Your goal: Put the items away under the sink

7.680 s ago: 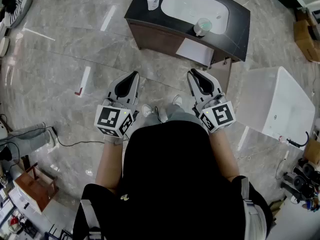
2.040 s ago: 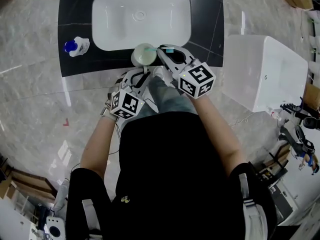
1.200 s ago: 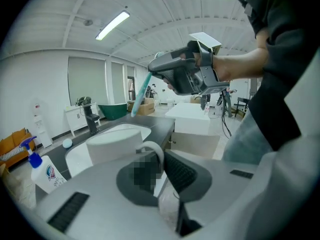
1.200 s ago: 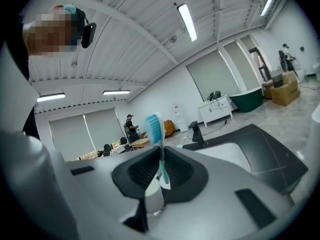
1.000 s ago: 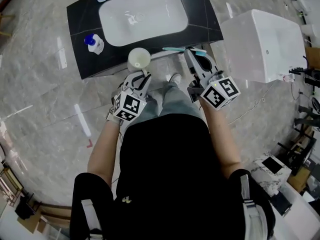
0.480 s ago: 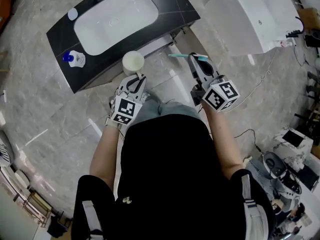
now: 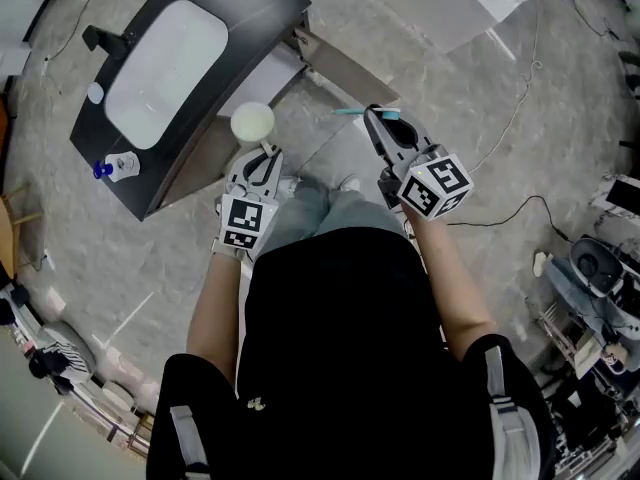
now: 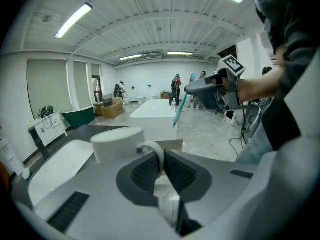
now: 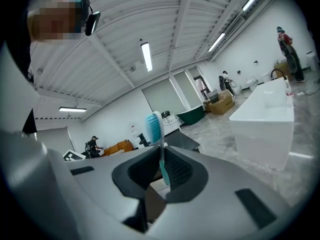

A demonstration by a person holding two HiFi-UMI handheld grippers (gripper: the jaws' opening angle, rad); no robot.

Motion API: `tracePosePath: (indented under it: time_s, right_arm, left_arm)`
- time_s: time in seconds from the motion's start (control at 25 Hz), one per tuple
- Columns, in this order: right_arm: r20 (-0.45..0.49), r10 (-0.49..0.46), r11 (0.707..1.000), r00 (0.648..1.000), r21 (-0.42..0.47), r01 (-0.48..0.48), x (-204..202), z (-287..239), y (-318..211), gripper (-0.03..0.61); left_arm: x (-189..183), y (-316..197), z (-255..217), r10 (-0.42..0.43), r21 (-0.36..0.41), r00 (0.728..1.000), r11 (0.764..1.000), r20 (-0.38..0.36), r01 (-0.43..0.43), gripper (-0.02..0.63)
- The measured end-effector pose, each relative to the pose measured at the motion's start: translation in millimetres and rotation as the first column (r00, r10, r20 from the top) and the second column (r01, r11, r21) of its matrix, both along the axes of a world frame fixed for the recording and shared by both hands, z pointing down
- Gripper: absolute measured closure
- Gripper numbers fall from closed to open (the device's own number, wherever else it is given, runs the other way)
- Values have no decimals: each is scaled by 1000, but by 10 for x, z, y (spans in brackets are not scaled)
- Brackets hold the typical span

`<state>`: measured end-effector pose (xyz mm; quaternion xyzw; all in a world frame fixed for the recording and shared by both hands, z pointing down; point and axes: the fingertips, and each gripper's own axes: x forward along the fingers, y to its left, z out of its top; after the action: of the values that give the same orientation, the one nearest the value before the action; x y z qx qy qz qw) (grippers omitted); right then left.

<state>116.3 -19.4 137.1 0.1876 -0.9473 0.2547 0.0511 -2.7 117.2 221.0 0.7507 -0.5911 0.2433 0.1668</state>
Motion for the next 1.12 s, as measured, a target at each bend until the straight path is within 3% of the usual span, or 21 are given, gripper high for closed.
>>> tracePosePath:
  time_s: [0.28,0.6,0.84,1.12]
  right_arm:
    - [47,112,993,993,-50,-110,733,143,-121,529]
    - [50,229,972,972,-62,-226,1251,339,-123,529]
    - [29,320,943,947,-105,-316,1359,568,2,529]
    - [-22,397,912,917,-101,-397,1161,858,42,529]
  left_arm:
    - [512,-325,17,20,-9,1000,1000,-22,-21,569]
    - [751,-467,223,61,-61,997,996,-39,-63,569]
    - [757,-502,402,155,-101,987,982,-32,-157,569]
    - [598,-550,696,267,-122,961,954,-68,-273,569]
